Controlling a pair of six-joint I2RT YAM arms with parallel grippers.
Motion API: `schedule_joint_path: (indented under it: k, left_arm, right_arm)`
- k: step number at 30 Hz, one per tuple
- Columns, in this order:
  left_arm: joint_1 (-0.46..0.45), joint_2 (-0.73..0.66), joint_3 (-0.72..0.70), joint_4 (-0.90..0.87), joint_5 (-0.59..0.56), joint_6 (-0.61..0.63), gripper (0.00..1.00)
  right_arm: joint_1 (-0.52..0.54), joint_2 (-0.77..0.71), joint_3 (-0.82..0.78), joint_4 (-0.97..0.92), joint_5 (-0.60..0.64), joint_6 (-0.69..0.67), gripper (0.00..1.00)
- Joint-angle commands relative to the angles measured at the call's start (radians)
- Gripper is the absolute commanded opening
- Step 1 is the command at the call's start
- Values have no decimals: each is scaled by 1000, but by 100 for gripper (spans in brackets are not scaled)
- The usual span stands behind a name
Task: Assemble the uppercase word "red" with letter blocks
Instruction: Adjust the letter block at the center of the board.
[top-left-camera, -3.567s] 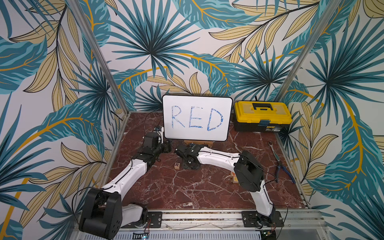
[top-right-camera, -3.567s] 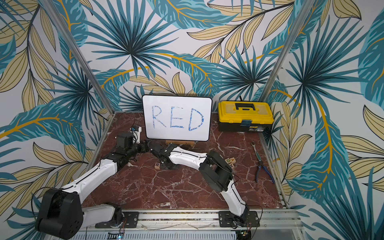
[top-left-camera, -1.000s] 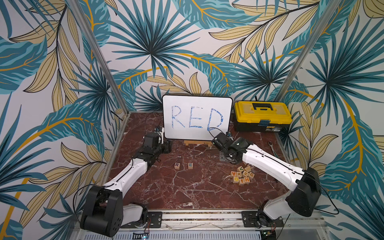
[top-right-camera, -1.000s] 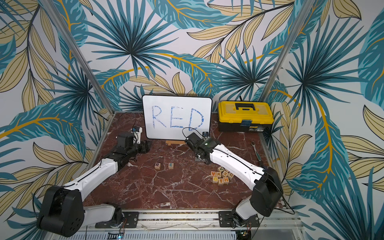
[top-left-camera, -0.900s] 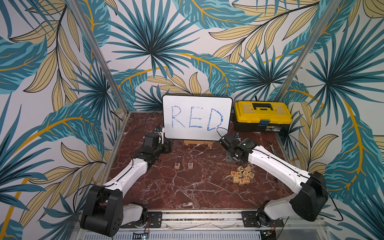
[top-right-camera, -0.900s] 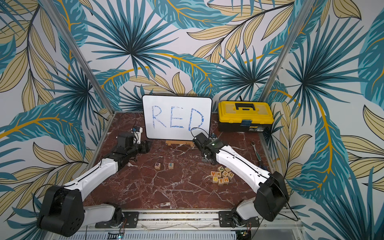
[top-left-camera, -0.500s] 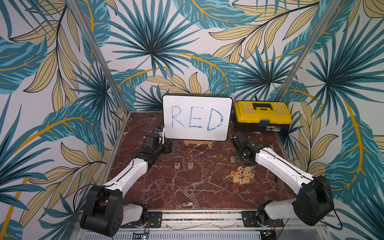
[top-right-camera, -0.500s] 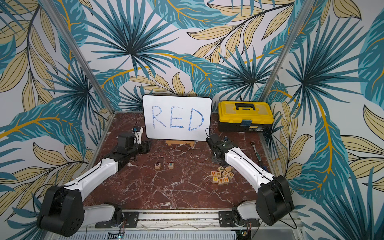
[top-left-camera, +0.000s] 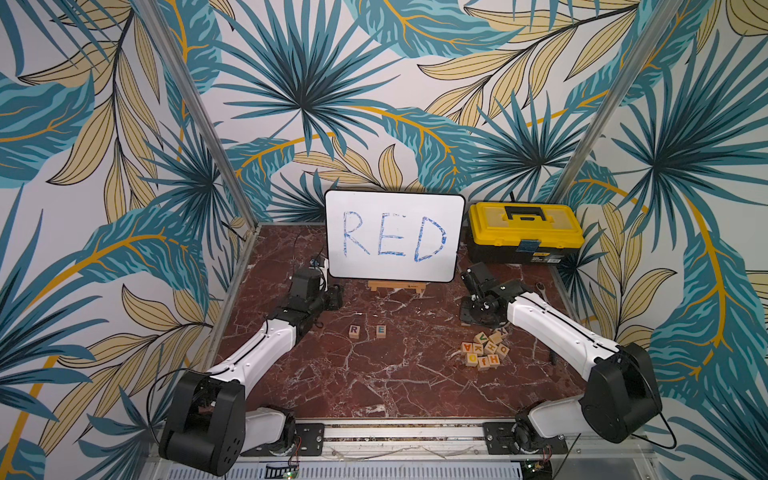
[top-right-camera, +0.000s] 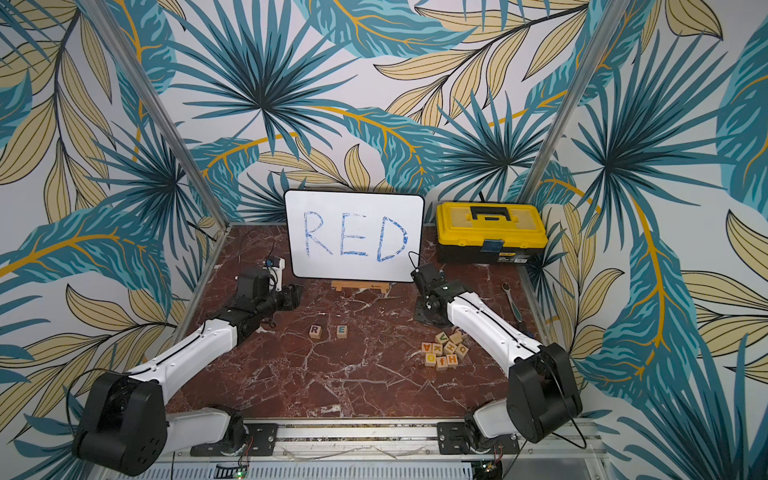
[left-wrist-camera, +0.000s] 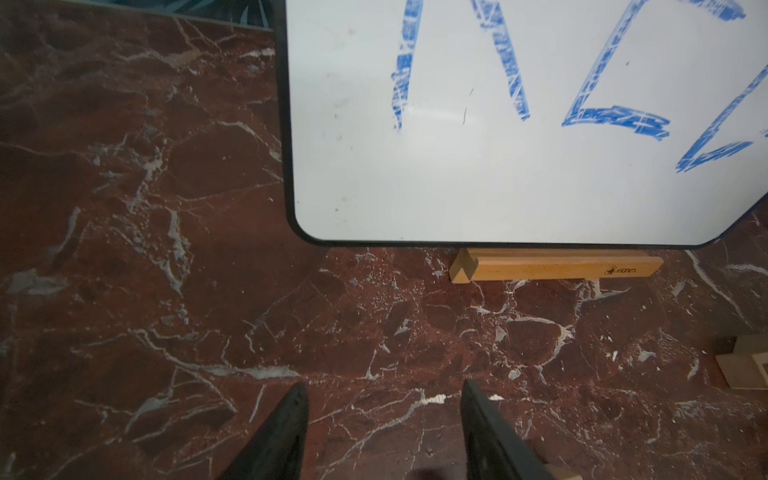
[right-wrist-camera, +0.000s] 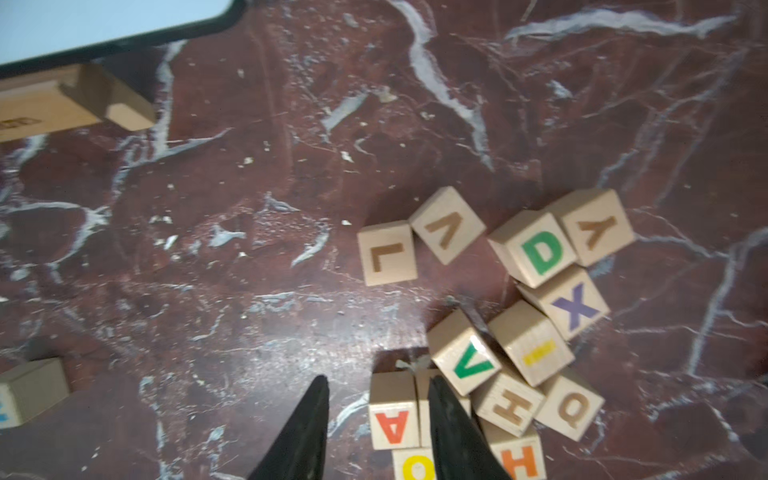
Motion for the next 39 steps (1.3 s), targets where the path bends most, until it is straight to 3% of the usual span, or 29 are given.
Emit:
schedule_joint_path:
  k: [1,11,23,39]
  left_arm:
    - [-41,-60,-53,-74,-30,-95,59]
    - [-97,-96,-122,-154,30,-271,57]
    - [-123,-102,-199,-187,-67,-386,25]
    - [-135,69,-161,-93,-65,-364,21]
  right_arm:
    - [4,0,-7,26,-39,-52,42]
    - [-10,12,39,-1,-18,-88,42]
    - [-15,0,44,17,-37,-88,40]
    - [-19,-11,34,12,-26,-87,40]
